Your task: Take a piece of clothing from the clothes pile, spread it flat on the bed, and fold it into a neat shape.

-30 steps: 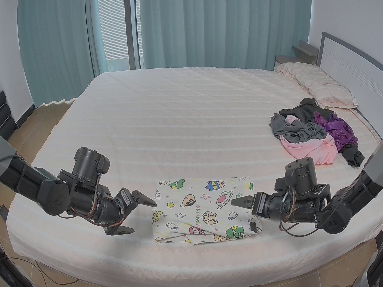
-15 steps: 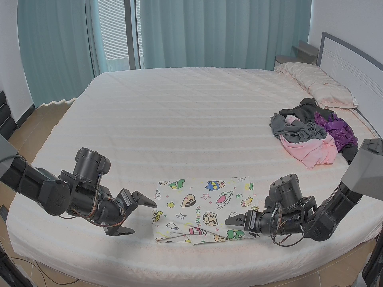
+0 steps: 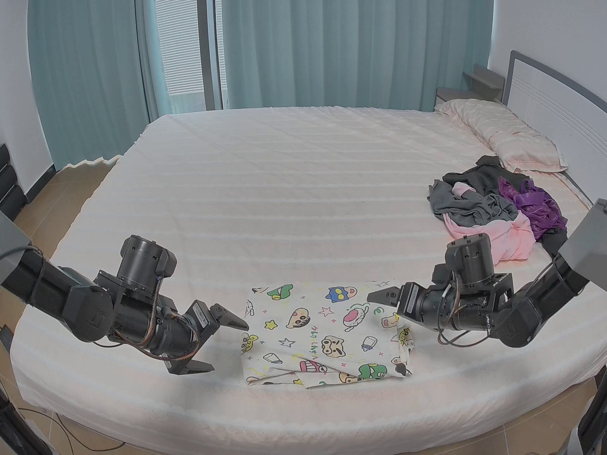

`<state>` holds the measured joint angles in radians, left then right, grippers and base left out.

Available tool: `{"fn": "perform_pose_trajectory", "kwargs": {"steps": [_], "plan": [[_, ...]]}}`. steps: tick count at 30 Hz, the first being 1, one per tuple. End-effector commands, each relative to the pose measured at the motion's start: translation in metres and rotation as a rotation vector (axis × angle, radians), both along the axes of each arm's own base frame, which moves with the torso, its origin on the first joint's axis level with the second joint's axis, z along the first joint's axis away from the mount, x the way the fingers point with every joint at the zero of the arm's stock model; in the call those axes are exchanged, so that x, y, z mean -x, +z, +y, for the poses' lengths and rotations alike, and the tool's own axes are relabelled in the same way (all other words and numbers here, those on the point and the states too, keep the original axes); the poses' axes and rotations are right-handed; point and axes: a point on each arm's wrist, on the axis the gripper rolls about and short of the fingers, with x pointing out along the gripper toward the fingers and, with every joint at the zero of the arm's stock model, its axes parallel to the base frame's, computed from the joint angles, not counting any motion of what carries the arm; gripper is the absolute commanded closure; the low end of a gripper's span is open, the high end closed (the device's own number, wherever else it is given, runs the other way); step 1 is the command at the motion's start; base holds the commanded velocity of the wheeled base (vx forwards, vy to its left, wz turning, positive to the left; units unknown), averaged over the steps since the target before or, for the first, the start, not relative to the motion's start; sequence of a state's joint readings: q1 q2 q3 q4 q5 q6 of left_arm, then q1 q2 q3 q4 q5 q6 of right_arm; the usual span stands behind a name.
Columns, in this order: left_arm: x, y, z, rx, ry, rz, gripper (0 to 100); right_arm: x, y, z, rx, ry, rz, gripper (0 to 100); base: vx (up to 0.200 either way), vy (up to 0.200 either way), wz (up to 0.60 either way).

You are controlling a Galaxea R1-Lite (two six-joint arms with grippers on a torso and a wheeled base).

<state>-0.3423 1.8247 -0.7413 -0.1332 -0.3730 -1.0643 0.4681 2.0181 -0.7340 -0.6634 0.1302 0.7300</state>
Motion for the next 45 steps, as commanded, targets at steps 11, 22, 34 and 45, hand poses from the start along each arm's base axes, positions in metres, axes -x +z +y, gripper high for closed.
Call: {"fn": "perform_pose_trajectory", "kwargs": {"steps": [11,22,34,45], "plan": [[-0.002,-0.006,-0.001,0.004,0.005,-0.013,0,-0.082,-0.044,0.011,0.098,-0.068,-0.063,0,0.0,0.0,0.0],[-0.003,-0.007,-0.001,0.008,0.006,-0.022,0,-0.095,-0.047,0.011,0.095,-0.081,-0.085,100,0.0,0.0,0.0],[-0.003,-0.007,-0.001,0.009,0.005,-0.022,0,-0.107,-0.045,-0.006,0.084,-0.132,-0.102,100,0.0,0.0,0.0],[-0.003,-0.007,-0.002,0.009,0.005,-0.019,0,-0.115,-0.055,-0.012,0.097,-0.167,-0.093,100,0.0,0.0,0.0]]}}
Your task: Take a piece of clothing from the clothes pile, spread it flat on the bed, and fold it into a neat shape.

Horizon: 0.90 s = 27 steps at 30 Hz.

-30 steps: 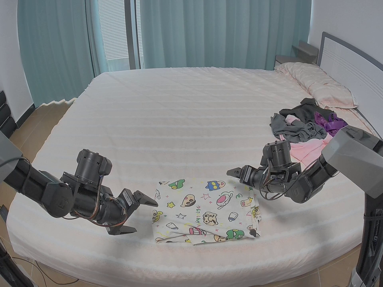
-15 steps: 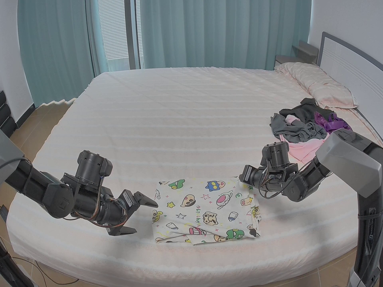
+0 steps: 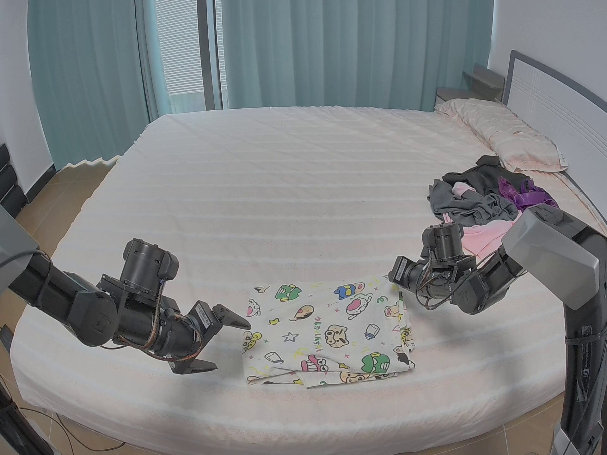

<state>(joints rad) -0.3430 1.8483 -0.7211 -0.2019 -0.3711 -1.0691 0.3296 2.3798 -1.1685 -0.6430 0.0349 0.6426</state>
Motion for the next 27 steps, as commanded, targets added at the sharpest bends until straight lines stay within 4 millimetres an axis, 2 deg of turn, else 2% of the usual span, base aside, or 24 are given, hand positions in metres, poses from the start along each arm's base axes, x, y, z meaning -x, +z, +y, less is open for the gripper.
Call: {"fn": "perform_pose_trajectory", "kwargs": {"steps": [1,2,3,9,10,13,14,19,22,23,24,27], "plan": [[0.0,0.0,0.0,0.0,0.0,0.002,0,0.0,-0.005,0.0,0.003,0.0,0.011,100,0.0,0.0,0.0],[0.0,-0.001,0.0,0.0,0.0,0.003,0,-0.001,-0.005,0.0,0.007,0.0,0.016,100,0.0,0.0,0.0],[0.0,0.0,0.0,0.0,0.0,0.002,0,-0.001,-0.004,0.0,0.005,-0.002,0.014,0,0.0,0.0,0.0],[0.0,-0.001,0.0,0.0,0.0,0.003,0,-0.003,0.002,-0.011,0.017,-0.053,-0.006,0,0.0,0.0,0.0],[0.0,-0.002,0.0,-0.001,0.0,0.006,0,0.0,0.013,-0.017,0.012,-0.068,-0.022,0,0.0,0.0,0.0],[0.0,-0.002,0.0,-0.001,0.0,0.006,0,0.004,0.016,-0.019,0.011,-0.069,-0.019,0,0.0,0.0,0.0],[0.0,-0.002,0.0,-0.001,0.002,0.007,0,0.029,0.027,-0.024,0.016,-0.058,0.009,0,0.0,0.0,0.0],[0.0,-0.002,0.0,0.001,0.001,0.008,0,0.082,0.03,-0.028,0.03,0.015,0.101,0,0.0,0.0,0.0],[0.0,-0.002,-0.001,0.0,-0.001,0.009,0,0.112,0.03,-0.029,0.023,0.067,0.144,0,0.0,0.0,0.0],[0.0,-0.002,-0.001,0.001,-0.001,0.008,0,0.114,0.03,-0.028,0.021,0.073,0.146,0,0.0,0.0,0.0],[0.0,-0.003,-0.001,0.0,-0.001,0.01,0,0.129,0.029,-0.028,0.013,0.105,0.163,0,0.0,0.0,0.0],[0.0,-0.003,-0.002,0.0,-0.004,0.011,0,0.147,0.025,-0.025,0.004,0.147,0.166,0,0.0,0.0,0.0]]}}
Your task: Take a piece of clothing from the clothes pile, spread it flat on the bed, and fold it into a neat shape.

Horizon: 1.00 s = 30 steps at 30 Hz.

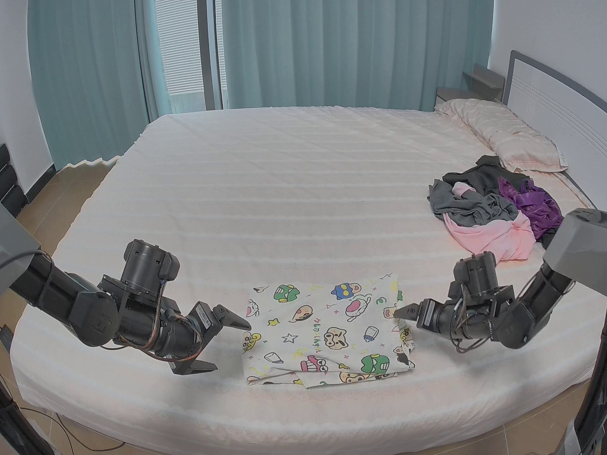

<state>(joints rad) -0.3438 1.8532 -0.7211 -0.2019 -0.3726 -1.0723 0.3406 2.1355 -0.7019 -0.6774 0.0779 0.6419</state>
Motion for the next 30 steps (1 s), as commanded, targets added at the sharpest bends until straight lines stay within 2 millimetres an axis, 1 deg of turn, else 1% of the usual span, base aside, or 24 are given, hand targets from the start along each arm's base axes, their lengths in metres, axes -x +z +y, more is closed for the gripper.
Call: {"fn": "perform_pose_trajectory", "kwargs": {"steps": [1,4,10,14,16,21,25,29,30], "plan": [[0.001,-0.001,-0.002,-0.001,-0.008,0.006,0,0.054,0.019,0.005,-0.047,0.109,-0.022,0,0.0,0.0,0.0],[0.002,-0.002,-0.002,-0.002,-0.01,0.009,0,0.06,0.017,0.007,-0.055,0.126,-0.04,0,0.0,0.0,0.0],[0.003,-0.002,-0.003,-0.002,-0.011,0.009,0,0.063,0.018,0.02,-0.073,0.174,-0.068,0,0.0,0.0,0.0],[0.003,-0.002,-0.003,-0.002,-0.013,0.009,0,0.066,0.014,0.027,-0.07,0.201,-0.056,0,0.0,0.0,0.0],[0.003,-0.002,-0.003,-0.002,-0.013,0.009,0,0.067,0.006,0.032,-0.06,0.219,-0.031,0,0.0,0.0,0.0],[0.003,-0.002,-0.003,-0.002,-0.013,0.009,0,0.066,-0.002,0.034,-0.055,0.229,-0.003,0,0.0,0.0,0.0],[0.003,-0.002,-0.003,-0.002,-0.013,0.009,0,0.061,-0.01,0.036,-0.058,0.236,0.019,0,0.0,0.0,0.0],[0.003,-0.002,-0.003,-0.002,-0.013,0.009,0,0.058,-0.011,0.038,-0.062,0.239,0.014,0,0.0,0.0,0.0],[0.003,-0.002,-0.003,-0.002,-0.013,0.009,0,0.058,-0.011,0.038,-0.062,0.239,0.014,100,0.0,0.0,0.0]]}}
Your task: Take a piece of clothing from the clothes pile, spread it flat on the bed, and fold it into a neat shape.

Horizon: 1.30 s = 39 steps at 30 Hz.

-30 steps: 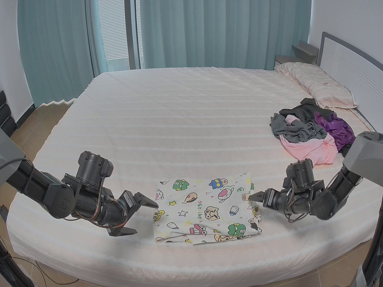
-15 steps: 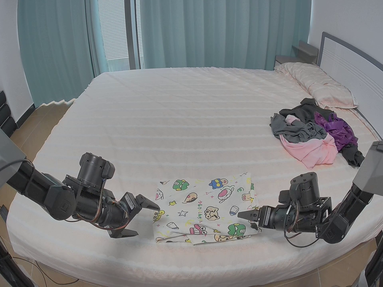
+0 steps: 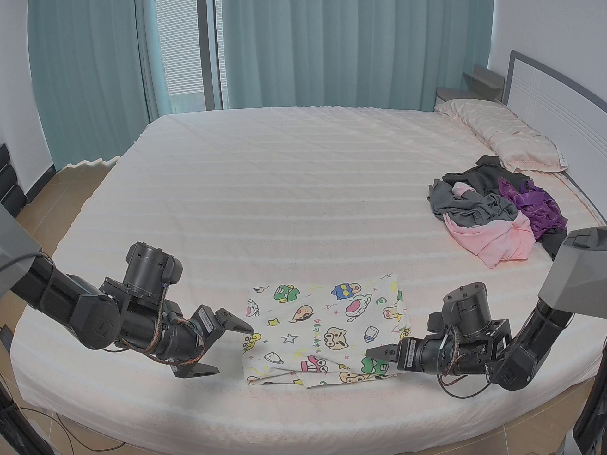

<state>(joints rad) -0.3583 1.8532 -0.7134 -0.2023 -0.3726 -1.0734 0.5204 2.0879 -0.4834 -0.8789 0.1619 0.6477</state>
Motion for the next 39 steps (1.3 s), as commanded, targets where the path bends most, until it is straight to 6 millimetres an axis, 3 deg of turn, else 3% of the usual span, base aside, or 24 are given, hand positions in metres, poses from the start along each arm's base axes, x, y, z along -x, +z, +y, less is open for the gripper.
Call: {"fn": "perform_pose_trajectory", "kwargs": {"steps": [1,16,24,29,30,39], "plan": [[0.0,0.0,0.0,-0.001,-0.002,0.001,0,-0.004,-0.007,0.003,0.006,0.003,0.017,100,0.0,0.0,0.0],[0.0,0.0,0.0,0.0,0.0,0.002,0,0.001,-0.01,-0.014,0.028,-0.043,0.042,100,0.0,0.0,0.0],[0.0,0.0,-0.001,0.0,-0.002,0.0,0,0.016,0.011,-0.022,0.005,-0.041,-0.005,100,0.0,0.0,0.0],[0.0,0.0,-0.001,0.0,-0.004,0.0,0,0.019,0.008,-0.024,0.015,-0.043,0.01,100,0.0,0.0,0.0],[0.0,0.0,-0.001,0.0,-0.004,0.0,0,0.019,0.007,-0.024,0.018,-0.043,0.015,0,0.0,0.0,0.0],[0.001,0.0,-0.002,-0.001,-0.006,0.001,0,0.023,-0.002,-0.032,0.044,-0.057,0.053,0,0.0,0.0,0.0]]}}
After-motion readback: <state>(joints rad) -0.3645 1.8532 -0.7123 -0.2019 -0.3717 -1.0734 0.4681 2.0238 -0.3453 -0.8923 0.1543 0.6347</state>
